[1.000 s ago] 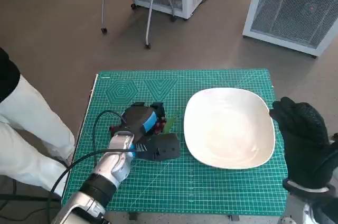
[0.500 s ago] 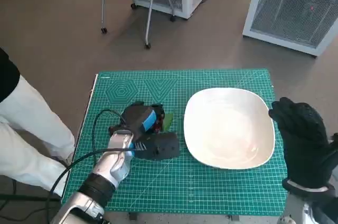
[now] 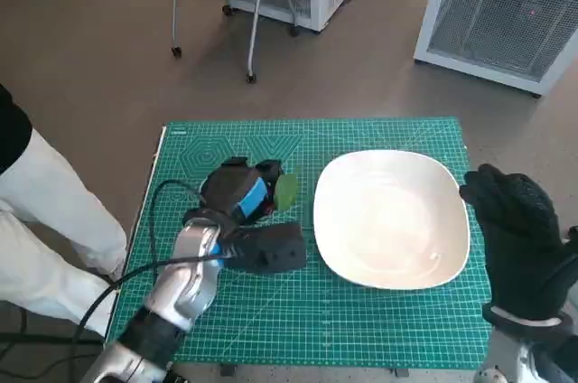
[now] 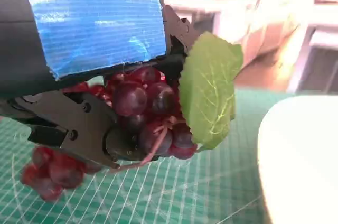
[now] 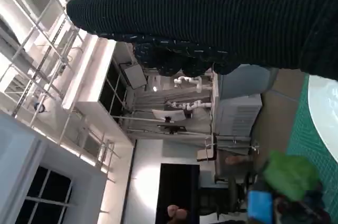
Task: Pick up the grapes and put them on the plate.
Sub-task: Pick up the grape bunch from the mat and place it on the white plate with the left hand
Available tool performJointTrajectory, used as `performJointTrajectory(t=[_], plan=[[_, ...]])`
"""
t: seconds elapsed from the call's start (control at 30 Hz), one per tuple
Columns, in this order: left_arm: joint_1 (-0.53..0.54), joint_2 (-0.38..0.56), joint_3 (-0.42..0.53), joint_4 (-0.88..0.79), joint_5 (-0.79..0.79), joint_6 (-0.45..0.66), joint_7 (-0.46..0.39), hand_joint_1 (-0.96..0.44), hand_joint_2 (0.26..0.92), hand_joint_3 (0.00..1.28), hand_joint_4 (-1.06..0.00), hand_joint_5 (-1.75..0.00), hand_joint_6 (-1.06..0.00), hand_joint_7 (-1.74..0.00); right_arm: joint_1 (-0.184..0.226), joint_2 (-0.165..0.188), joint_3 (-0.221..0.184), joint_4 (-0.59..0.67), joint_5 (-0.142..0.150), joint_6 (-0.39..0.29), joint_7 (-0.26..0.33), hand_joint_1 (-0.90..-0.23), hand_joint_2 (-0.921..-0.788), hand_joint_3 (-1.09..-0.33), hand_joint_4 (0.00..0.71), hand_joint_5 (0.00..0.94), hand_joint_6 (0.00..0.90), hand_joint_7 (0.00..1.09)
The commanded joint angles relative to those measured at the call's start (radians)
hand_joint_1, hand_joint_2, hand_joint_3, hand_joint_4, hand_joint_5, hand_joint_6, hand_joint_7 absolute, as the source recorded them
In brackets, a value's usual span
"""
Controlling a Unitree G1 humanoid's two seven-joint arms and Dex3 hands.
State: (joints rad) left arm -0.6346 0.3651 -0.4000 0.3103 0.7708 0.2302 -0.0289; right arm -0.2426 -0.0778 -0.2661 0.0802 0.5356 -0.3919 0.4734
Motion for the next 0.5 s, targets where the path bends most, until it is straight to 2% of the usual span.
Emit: performJointTrajectory(t=[0.03,0.2,0.37,0.5], plan=[[0.033,0.022,0.033,-0.122,0.002,0.008,-0.017,0.0,0.914,0.06,-0.68,-1.31,-0.72,-0.94,0.007,-0.006,0.0,0.013,-0.003,0.008,0.004,-0.38,-0.921,-0.497,0.533,0.506,0.305,0.83],[0.054,0.028,0.058,-0.235,0.005,0.017,-0.038,0.0,0.904,0.04,-0.71,-1.28,-0.76,-0.89,0.006,-0.006,0.0,0.011,-0.003,0.009,0.003,-0.382,-0.921,-0.497,0.533,0.507,0.305,0.83],[0.066,0.028,0.086,-0.324,-0.002,0.015,-0.052,0.0,0.896,0.03,-0.79,-1.08,-0.72,-1.05,0.004,-0.006,0.001,0.011,-0.005,0.01,0.0,-0.383,-0.921,-0.497,0.533,0.507,0.305,0.83],[0.068,0.026,0.104,-0.368,-0.008,0.007,-0.061,0.0,0.895,0.03,-0.82,-1.01,-0.7,-1.11,0.004,-0.005,0.001,0.011,-0.004,0.01,0.001,-0.383,-0.921,-0.497,0.533,0.507,0.305,0.83]])
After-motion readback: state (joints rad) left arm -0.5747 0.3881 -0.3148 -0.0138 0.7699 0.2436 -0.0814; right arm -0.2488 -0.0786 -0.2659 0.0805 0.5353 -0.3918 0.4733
